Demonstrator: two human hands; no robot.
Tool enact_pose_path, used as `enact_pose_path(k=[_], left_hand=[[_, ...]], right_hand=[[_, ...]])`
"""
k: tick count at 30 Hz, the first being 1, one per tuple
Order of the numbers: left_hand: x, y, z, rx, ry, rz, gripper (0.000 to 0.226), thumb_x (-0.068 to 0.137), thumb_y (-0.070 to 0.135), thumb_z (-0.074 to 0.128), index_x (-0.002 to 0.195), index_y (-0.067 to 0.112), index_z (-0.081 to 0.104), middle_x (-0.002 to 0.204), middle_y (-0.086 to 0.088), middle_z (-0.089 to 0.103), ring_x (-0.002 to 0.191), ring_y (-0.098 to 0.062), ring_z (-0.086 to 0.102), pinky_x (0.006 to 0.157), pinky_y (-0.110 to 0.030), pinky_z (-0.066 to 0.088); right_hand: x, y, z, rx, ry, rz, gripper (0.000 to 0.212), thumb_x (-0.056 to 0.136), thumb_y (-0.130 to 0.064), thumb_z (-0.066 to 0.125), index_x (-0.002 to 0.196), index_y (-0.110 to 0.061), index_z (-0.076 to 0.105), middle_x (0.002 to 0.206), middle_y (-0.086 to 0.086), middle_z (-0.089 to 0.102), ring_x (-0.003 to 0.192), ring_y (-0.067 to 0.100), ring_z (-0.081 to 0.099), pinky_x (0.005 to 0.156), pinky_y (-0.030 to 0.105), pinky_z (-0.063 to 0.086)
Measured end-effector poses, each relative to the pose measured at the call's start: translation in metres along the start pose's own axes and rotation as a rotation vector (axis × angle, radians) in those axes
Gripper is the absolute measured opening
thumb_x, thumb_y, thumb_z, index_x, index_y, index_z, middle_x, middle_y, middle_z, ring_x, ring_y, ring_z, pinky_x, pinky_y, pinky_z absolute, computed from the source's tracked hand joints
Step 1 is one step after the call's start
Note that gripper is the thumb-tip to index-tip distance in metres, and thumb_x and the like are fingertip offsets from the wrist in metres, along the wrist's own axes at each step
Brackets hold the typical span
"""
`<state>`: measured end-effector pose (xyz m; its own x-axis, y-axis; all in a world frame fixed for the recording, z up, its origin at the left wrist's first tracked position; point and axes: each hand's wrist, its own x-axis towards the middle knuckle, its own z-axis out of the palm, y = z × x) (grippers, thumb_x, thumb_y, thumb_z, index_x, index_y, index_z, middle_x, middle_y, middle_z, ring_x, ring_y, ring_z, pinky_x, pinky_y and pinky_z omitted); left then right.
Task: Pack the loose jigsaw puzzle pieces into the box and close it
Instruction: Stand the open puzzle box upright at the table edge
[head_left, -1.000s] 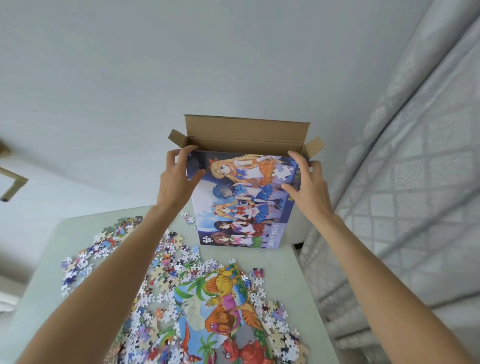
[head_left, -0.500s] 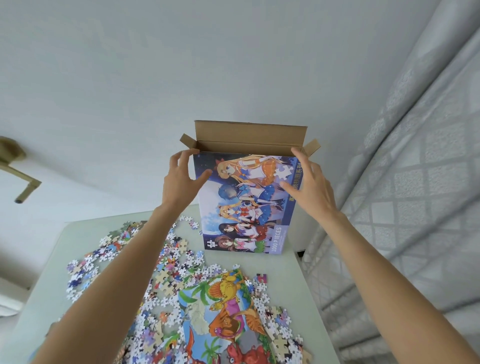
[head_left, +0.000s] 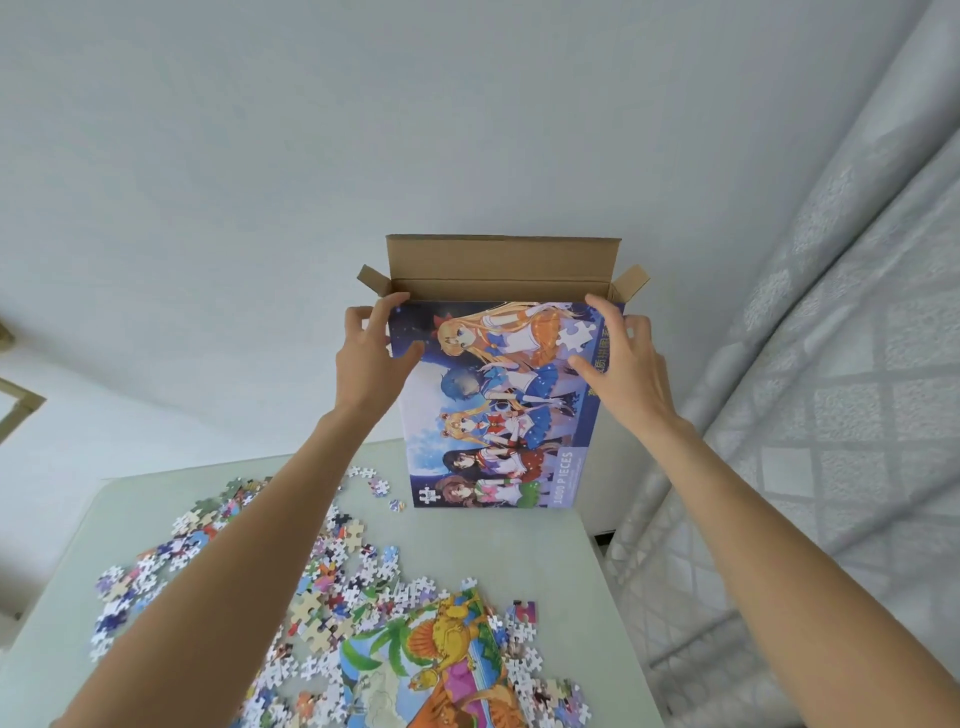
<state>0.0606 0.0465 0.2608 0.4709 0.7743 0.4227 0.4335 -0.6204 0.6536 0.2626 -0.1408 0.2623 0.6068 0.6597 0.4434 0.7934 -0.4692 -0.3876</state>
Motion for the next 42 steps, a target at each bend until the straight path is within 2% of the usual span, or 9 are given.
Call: enact_pose_path(k=[4, 6, 10, 15, 22, 31, 39, 41, 42], left_hand=[[0.005, -0.009, 0.008, -0.018, -0.005, 0.003, 0.047, 0.086, 0.024, 0.063, 0.13, 0.028, 0.046, 0.128, -0.008, 0.042, 0.096, -0.025, 0.062, 0.084, -0.039, 0.052], [0.004, -0.016, 0.014, -0.017, -0.05, -0.012, 0.048, 0.087, 0.024, 0.062, 0.132, 0.028, 0.044, 0.134, -0.007, 0.039, 0.1, -0.026, 0.061, 0.086, -0.041, 0.052], [0.012, -0.015, 0.022, 0.049, -0.101, 0.037, 0.059, 0.088, 0.024, 0.061, 0.14, 0.027, 0.034, 0.141, -0.007, 0.035, 0.107, -0.027, 0.057, 0.089, -0.038, 0.049], [0.035, -0.008, 0.03, 0.098, -0.134, -0.015, 0.066, 0.088, 0.025, 0.061, 0.144, 0.024, 0.027, 0.146, -0.009, 0.03, 0.124, -0.028, 0.044, 0.096, -0.037, 0.042], [0.046, -0.01, 0.033, 0.152, -0.131, -0.028, 0.067, 0.089, 0.027, 0.059, 0.145, 0.025, 0.022, 0.147, -0.008, 0.031, 0.127, -0.029, 0.041, 0.098, -0.039, 0.041], [0.04, -0.009, 0.027, 0.133, -0.098, -0.041, 0.064, 0.091, 0.028, 0.056, 0.145, 0.022, 0.023, 0.147, -0.008, 0.033, 0.129, -0.028, 0.039, 0.101, -0.038, 0.038], [0.034, -0.004, 0.022, 0.128, -0.046, -0.058, 0.055, 0.091, 0.03, 0.054, 0.141, 0.023, 0.032, 0.138, -0.007, 0.044, 0.121, -0.025, 0.047, 0.093, -0.038, 0.044], [0.033, -0.001, 0.021, 0.09, 0.003, -0.062, 0.046, 0.091, 0.032, 0.054, 0.134, 0.021, 0.042, 0.128, -0.005, 0.053, 0.113, -0.021, 0.053, 0.086, -0.032, 0.044], [0.03, 0.0, 0.02, 0.065, 0.023, -0.065, 0.04, 0.091, 0.033, 0.054, 0.129, 0.02, 0.048, 0.12, -0.003, 0.059, 0.108, -0.019, 0.056, 0.082, -0.029, 0.043]], right_hand=[[0.018, 0.001, 0.011, 0.066, -0.041, 0.025, 0.054, 0.089, -0.035, 0.058, 0.137, -0.026, 0.034, 0.129, 0.014, 0.04, 0.098, 0.029, 0.058, 0.075, 0.03, 0.046], [0.024, 0.004, 0.024, 0.108, -0.105, 0.024, 0.056, 0.09, -0.035, 0.057, 0.139, -0.027, 0.03, 0.136, 0.014, 0.037, 0.109, 0.029, 0.054, 0.08, 0.032, 0.047], [0.039, 0.01, 0.039, 0.173, -0.172, 0.058, 0.069, 0.091, -0.035, 0.056, 0.146, -0.032, 0.014, 0.154, 0.015, 0.012, 0.134, 0.031, 0.035, 0.097, 0.037, 0.043], [0.06, 0.012, 0.052, 0.14, -0.178, 0.088, 0.075, 0.092, -0.036, 0.054, 0.148, -0.035, 0.004, 0.155, 0.018, 0.001, 0.14, 0.038, 0.019, 0.106, 0.043, 0.035], [0.063, 0.008, 0.066, 0.075, -0.09, 0.044, 0.07, 0.092, -0.033, 0.054, 0.148, -0.032, 0.011, 0.155, 0.019, 0.0, 0.14, 0.037, 0.014, 0.106, 0.043, 0.035], [0.057, 0.004, 0.06, 0.005, 0.039, -0.003, 0.061, 0.09, -0.025, 0.058, 0.144, -0.023, 0.028, 0.154, 0.017, 0.009, 0.142, 0.032, 0.013, 0.109, 0.043, 0.032], [0.049, -0.007, 0.052, -0.043, -0.003, -0.181, 0.051, 0.089, -0.019, 0.058, 0.138, -0.015, 0.04, 0.144, 0.015, 0.037, 0.132, 0.031, 0.034, 0.103, 0.043, 0.038], [0.05, -0.011, 0.048, -0.047, -0.003, -0.223, 0.045, 0.091, -0.02, 0.056, 0.133, -0.014, 0.045, 0.134, 0.012, 0.049, 0.122, 0.028, 0.046, 0.096, 0.039, 0.043], [0.047, -0.014, 0.046, -0.042, -0.001, -0.255, 0.039, 0.092, -0.021, 0.055, 0.129, -0.013, 0.05, 0.124, 0.01, 0.058, 0.111, 0.026, 0.055, 0.087, 0.036, 0.047]])
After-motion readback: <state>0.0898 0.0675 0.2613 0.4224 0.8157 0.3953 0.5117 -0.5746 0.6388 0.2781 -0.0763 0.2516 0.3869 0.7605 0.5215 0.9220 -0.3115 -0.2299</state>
